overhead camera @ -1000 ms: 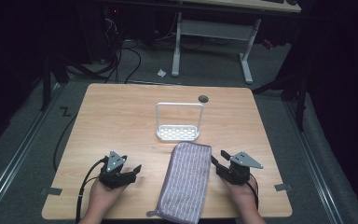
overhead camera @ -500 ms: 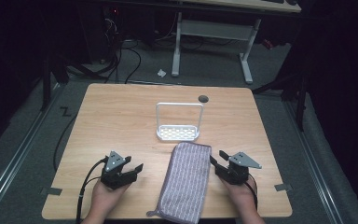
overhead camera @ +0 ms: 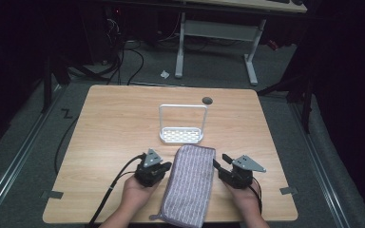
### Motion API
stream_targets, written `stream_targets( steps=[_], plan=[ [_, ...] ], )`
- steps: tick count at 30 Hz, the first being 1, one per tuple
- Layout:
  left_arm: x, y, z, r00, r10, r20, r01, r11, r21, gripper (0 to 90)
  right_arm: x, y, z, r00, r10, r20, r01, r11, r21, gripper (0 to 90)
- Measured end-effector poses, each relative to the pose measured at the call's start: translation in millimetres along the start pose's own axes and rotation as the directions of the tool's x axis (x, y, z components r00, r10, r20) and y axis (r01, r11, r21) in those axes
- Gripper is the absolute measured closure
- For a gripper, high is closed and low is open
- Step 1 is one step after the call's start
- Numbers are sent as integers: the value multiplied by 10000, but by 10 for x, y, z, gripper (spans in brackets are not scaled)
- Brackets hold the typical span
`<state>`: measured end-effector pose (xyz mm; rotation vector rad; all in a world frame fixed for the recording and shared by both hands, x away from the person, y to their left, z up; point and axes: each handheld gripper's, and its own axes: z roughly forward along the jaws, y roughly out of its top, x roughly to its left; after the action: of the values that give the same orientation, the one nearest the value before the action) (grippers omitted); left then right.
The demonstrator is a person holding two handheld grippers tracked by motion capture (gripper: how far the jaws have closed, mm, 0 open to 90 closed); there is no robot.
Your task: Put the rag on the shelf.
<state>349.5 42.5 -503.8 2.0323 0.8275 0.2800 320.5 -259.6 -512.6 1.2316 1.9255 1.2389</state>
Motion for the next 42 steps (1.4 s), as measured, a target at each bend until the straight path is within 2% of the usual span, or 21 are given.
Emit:
stream_targets(
  steps=[3,4,6,7,10,15,16,18,19,24,27,29,31,32,33,34,35,37,39,40,42],
  plan=[
    [-115,41,230,9990,442,114,-448,9973,573,885,18,5,11,9999,-52,-133,53,9999,94,561],
    [-129,24,290,9986,508,132,-517,9956,787,884,39,-1,22,9995,-35,-312,46,9994,349,631],
    [-159,-34,359,9966,819,93,-824,9890,1227,879,51,-3,27,9992,-70,-385,86,9990,434,649],
    [-177,-69,357,9953,969,32,-966,9884,1173,872,76,-6,35,9985,-178,-513,207,9982,570,688],
    [-199,-118,296,9956,928,117,-936,9890,1143,872,164,10,58,9970,-382,-666,444,9946,941,803],
    [-254,-252,120,9920,1232,280,-1257,9848,1202,872,287,26,130,9925,-523,-1105,675,9880,1389,858],
    [-258,-284,78,9918,1240,310,-1269,9847,1197,870,371,9,182,9891,-736,-1271,954,9801,1743,860],
    [-259,-347,-9,9921,1205,348,-1238,9851,1195,870,412,-1,206,9870,-893,-1337,1138,9754,1890,860],
    [-258,-391,-67,9928,1140,370,-1177,9860,1184,869,499,-23,245,9830,-1060,-1502,1372,9669,2152,860],
    [-257,-561,-287,9952,840,503,-893,9895,1135,866,630,-60,276,9724,-1300,-1935,1757,9543,2418,858],
    [-245,-597,-377,9963,224,835,-327,9919,1231,835,718,-94,271,9646,-1461,-2197,2007,9468,2515,857],
    [-248,-578,-435,9951,38,988,-135,9952,972,806,750,-91,257,9637,-1523,-2192,2067,9454,2520,850],
    [-222,-518,-466,9975,124,693,-165,9982,582,746,759,-93,249,9630,-1558,-2198,2110,9434,2559,846],
    [-185,-482,-459,9992,43,409,-57,9994,354,664,753,-95,251,9635,-1480,-2231,2041,9453,2544,843],
    [-49,-416,-399,9996,-293,-23,293,9996,59,639,749,-97,252,9642,-1435,-2231,1999,9460,2554,842],
    [-49,-416,-399,9996,-293,-23,293,9996,59,605,749,-97,252,9642,-1435,-2231,1999,9460,2554,842],
    [32,-389,-344,9987,-426,-281,428,9991,56,605,749,-98,251,9644,-1413,-2235,1981,9461,2563,840],
    [207,-364,-189,9918,-823,-978,842,9963,151,533,748,-104,239,9629,-1434,-2285,2013,9458,2548,833],
    [301,-352,-89,9873,-1172,-1068,1213,9921,327,524,747,-108,228,9631,-1379,-2313,1972,9460,2571,833],
    [327,-345,-41,9867,-1334,-933,1370,9900,335,516,745,-116,212,9624,-1354,-2356,1961,9462,2575,832],
    [316,-329,16,9871,-1365,-834,1398,9896,347,510,741,-130,179,9602,-1329,-2458,1974,9452,2601,832]
  ],
)
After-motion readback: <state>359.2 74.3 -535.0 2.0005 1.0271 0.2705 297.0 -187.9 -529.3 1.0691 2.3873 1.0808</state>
